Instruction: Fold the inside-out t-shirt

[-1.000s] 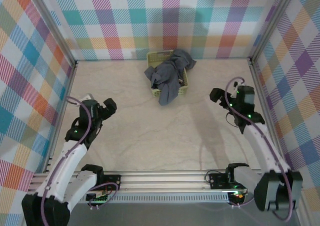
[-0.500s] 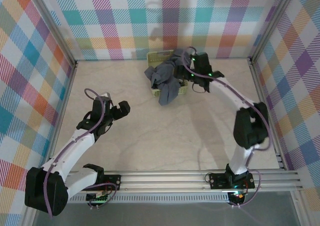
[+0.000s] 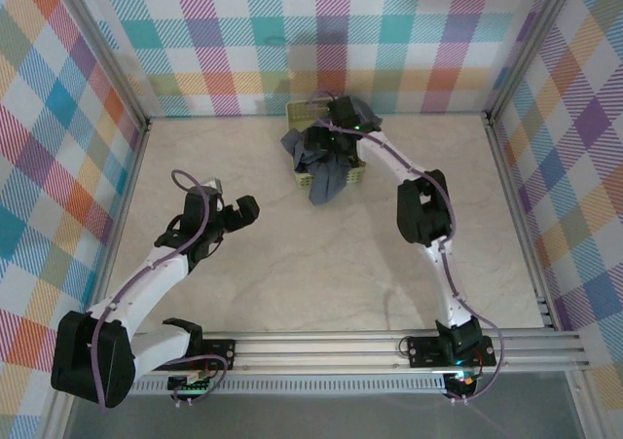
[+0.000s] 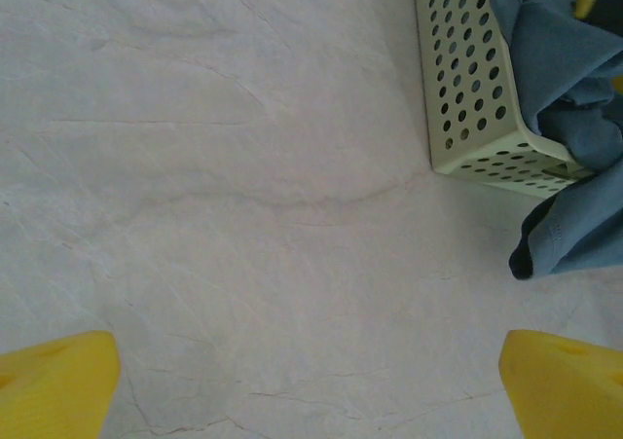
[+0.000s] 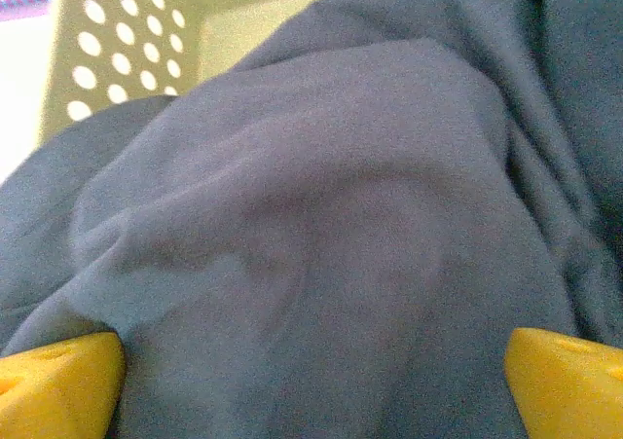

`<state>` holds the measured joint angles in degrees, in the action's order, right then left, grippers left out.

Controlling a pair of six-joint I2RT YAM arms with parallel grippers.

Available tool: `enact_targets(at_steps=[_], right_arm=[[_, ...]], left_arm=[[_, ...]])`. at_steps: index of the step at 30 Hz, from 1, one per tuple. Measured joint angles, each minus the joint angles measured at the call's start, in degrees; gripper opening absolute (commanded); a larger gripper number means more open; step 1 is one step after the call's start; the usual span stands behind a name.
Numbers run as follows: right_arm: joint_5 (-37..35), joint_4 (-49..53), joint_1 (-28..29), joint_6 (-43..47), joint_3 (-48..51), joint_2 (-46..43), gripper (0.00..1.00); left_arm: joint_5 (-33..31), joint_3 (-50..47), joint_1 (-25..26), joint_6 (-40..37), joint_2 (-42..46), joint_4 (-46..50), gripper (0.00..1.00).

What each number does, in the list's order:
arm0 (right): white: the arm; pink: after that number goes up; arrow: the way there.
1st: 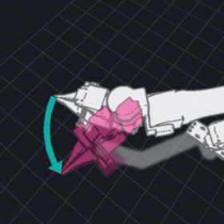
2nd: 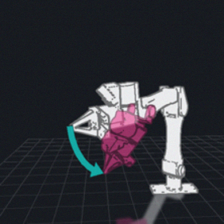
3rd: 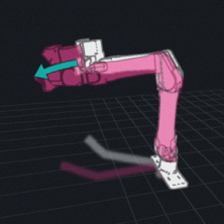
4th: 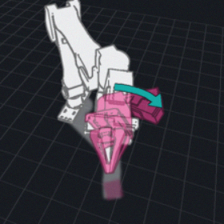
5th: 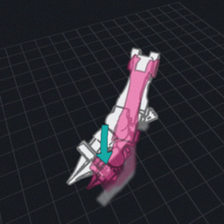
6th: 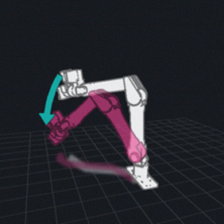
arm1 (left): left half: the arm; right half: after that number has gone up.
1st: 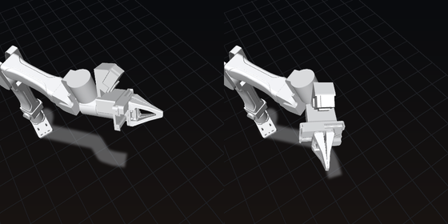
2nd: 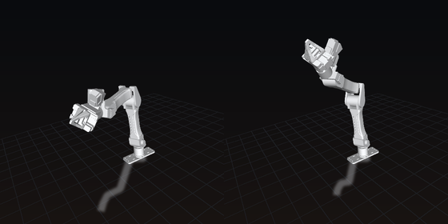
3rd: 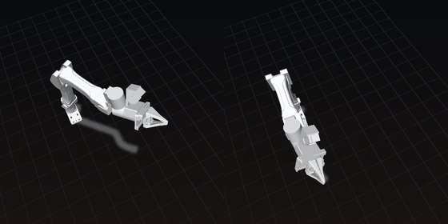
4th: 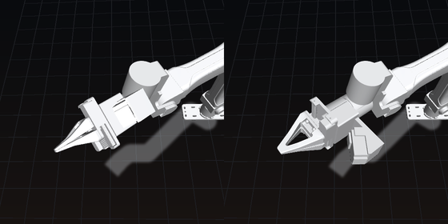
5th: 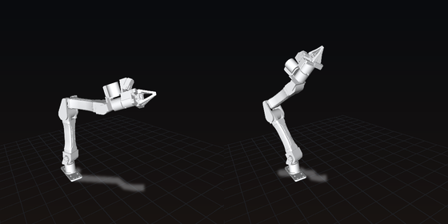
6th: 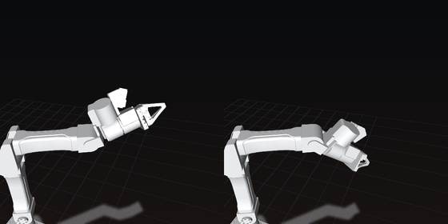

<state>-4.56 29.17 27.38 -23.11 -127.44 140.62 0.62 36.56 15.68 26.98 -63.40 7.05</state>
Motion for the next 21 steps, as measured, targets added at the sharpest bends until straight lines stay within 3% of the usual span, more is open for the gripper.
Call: enact_targets(at_steps=[9,10,17,21], right_arm=[[-2.4,8.0,0.1,-1.6,-18.6,14.3,0.97],[-2.5,8.7,0.1,-2.0,-19.6,15.0,0.93],[-2.3,10.9,-0.3,-6.1,-21.4,15.6,0.31],[-1.2,11.2,-0.8,-7.9,-20.9,15.5,0.14]], left_arm=[[1.2,-0.2,0.0,0.0,-0.9,-0.8,1.0],[1.3,-0.2,0.0,0.0,-0.9,-0.9,1.0],[1.3,-0.2,0.0,0.0,-1.3,-1.2,1.0],[1.3,-0.2,0.0,0.2,-2.1,-1.1,1.0]])
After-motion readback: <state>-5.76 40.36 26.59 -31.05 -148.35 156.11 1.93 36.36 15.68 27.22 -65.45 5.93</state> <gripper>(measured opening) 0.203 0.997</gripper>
